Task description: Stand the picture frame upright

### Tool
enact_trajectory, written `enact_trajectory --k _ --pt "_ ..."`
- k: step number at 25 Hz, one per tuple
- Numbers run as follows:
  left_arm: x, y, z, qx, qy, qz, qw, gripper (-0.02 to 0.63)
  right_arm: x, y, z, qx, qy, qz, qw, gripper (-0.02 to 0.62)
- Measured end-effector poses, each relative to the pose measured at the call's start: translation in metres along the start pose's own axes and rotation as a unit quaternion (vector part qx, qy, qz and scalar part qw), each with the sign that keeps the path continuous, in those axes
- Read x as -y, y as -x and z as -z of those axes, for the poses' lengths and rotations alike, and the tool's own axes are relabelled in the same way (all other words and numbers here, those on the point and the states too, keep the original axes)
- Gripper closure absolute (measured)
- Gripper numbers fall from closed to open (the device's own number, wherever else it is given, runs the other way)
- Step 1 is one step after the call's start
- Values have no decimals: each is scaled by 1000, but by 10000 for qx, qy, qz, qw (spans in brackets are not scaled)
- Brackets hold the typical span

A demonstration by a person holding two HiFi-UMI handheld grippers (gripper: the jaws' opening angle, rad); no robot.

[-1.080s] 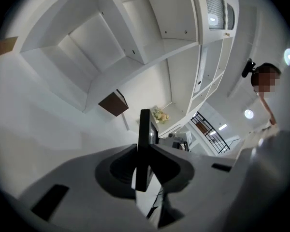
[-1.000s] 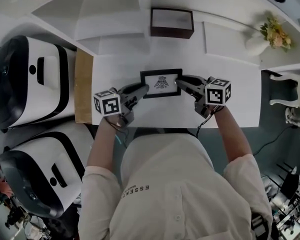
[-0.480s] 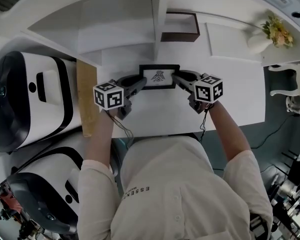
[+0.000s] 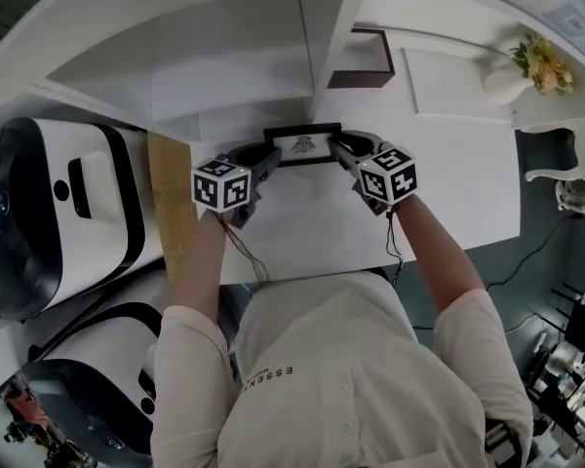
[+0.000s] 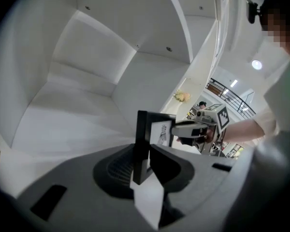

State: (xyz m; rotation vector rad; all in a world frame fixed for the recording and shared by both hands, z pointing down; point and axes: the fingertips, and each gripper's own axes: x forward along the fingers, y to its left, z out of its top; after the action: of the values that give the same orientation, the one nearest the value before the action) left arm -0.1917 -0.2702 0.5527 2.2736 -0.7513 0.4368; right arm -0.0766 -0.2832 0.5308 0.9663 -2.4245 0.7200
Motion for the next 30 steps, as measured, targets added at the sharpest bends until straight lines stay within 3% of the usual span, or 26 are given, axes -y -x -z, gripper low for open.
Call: enact_trajectory --k 20,25,30 --pt "-32 -4 -10 -40 -539 -708 9960 523 3 -28 -3 24 353 536 9979 502" --pt "-35 -2 -17 43 -840 -945 9920 522 3 -30 -10 106 691 830 9941 502" --pt "-40 -1 -18 88 -860 -1027 9909 520 1 -33 -13 146 865 909 9920 502"
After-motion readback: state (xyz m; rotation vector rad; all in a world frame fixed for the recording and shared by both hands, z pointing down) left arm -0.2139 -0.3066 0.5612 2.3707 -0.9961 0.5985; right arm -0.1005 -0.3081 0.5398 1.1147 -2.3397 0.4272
